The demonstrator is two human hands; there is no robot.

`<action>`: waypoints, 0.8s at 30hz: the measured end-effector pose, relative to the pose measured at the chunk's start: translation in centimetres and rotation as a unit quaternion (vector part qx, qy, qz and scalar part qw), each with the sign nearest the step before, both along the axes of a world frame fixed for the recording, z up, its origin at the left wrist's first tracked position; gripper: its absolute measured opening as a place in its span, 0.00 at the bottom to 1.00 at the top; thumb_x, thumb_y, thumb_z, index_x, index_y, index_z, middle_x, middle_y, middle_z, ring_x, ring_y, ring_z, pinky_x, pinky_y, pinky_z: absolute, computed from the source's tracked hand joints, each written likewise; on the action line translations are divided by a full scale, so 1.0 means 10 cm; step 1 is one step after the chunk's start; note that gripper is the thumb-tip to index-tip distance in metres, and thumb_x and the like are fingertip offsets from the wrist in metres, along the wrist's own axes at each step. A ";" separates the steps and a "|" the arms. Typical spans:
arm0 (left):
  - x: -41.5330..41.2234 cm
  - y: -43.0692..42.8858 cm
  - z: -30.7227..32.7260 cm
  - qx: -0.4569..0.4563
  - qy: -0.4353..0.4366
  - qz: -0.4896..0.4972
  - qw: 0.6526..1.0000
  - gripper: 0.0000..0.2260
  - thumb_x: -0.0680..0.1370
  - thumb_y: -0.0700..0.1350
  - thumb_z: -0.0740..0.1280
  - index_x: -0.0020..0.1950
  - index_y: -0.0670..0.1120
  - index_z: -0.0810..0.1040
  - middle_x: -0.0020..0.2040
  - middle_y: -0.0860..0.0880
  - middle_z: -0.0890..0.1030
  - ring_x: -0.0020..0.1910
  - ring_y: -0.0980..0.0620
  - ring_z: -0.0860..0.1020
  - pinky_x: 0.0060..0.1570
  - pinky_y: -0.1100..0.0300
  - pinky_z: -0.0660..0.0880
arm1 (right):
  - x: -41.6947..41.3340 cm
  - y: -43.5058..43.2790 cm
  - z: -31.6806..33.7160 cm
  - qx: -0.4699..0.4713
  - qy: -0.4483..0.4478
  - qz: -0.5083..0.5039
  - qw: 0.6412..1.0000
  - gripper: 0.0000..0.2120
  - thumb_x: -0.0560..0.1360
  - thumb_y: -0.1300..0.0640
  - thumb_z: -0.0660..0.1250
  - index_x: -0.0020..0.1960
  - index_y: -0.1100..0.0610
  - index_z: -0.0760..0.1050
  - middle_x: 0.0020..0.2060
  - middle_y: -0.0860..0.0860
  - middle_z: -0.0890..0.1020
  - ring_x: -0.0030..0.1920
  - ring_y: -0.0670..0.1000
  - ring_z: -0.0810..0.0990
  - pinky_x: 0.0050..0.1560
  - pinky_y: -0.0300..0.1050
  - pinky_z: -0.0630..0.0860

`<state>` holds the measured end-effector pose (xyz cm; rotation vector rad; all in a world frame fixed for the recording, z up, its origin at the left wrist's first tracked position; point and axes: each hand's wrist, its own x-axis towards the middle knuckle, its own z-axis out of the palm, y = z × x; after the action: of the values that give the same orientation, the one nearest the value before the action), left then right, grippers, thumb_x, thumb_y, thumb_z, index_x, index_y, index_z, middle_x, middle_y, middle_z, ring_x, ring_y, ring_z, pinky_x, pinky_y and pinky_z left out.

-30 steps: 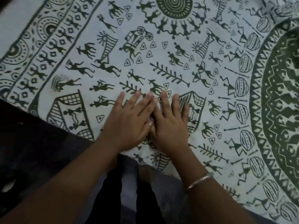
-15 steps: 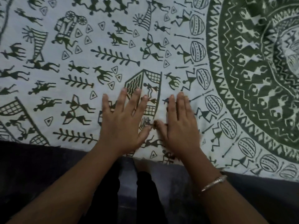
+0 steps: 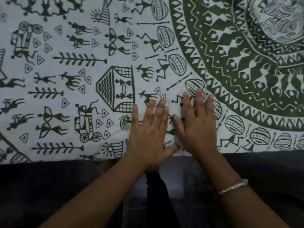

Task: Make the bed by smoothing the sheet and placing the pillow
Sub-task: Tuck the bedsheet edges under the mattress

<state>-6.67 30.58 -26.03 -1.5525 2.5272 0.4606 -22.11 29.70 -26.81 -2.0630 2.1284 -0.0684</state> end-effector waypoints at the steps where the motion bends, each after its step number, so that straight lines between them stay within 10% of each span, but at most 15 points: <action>1: -0.11 0.02 -0.01 0.002 0.013 -0.013 1.000 0.43 0.71 0.69 0.53 0.76 0.38 0.58 0.77 0.40 0.56 0.76 0.38 0.53 0.69 0.32 0.46 | -0.07 0.01 0.01 -0.006 -0.017 -0.020 1.000 0.31 0.78 0.43 0.53 0.76 0.57 0.58 0.75 0.65 0.56 0.74 0.70 0.51 0.71 0.65 0.52; 8: -0.45 -0.02 -0.04 -0.021 0.026 -0.014 0.999 0.41 0.72 0.69 0.53 0.75 0.41 0.59 0.76 0.43 0.61 0.74 0.41 0.58 0.69 0.32 0.47 | -0.56 0.02 -0.03 0.054 0.031 0.109 0.992 0.32 0.79 0.40 0.48 0.77 0.56 0.54 0.76 0.58 0.60 0.75 0.60 0.58 0.72 0.63 0.53; 16: -0.94 -0.04 -0.03 -0.032 0.028 -0.073 0.996 0.36 0.74 0.65 0.53 0.76 0.44 0.60 0.76 0.40 0.59 0.75 0.37 0.57 0.67 0.29 0.47 | -1.03 0.02 -0.02 0.034 0.032 -0.056 0.997 0.30 0.77 0.40 0.50 0.76 0.50 0.59 0.75 0.57 0.61 0.74 0.68 0.55 0.72 0.63 0.49; 20: -1.28 -0.07 -0.06 -0.020 0.010 -0.067 0.997 0.41 0.72 0.66 0.52 0.74 0.37 0.62 0.75 0.39 0.61 0.75 0.40 0.57 0.68 0.31 0.47 | -1.15 0.01 -0.04 0.032 0.024 0.067 0.997 0.26 0.79 0.46 0.50 0.75 0.51 0.62 0.74 0.54 0.65 0.74 0.61 0.61 0.70 0.66 0.55; 24: -1.47 -0.10 -0.02 -0.019 -0.006 -0.034 0.999 0.41 0.72 0.68 0.51 0.75 0.40 0.59 0.76 0.39 0.58 0.75 0.37 0.55 0.67 0.30 0.43 | -1.85 0.01 -0.03 0.082 0.060 -0.002 0.995 0.30 0.77 0.35 0.43 0.77 0.41 0.49 0.77 0.49 0.53 0.77 0.60 0.50 0.71 0.68 0.46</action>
<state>-21.41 29.60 -26.20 -1.4728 2.5838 0.3948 -40.63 29.76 -27.08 -2.0142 2.1261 0.2265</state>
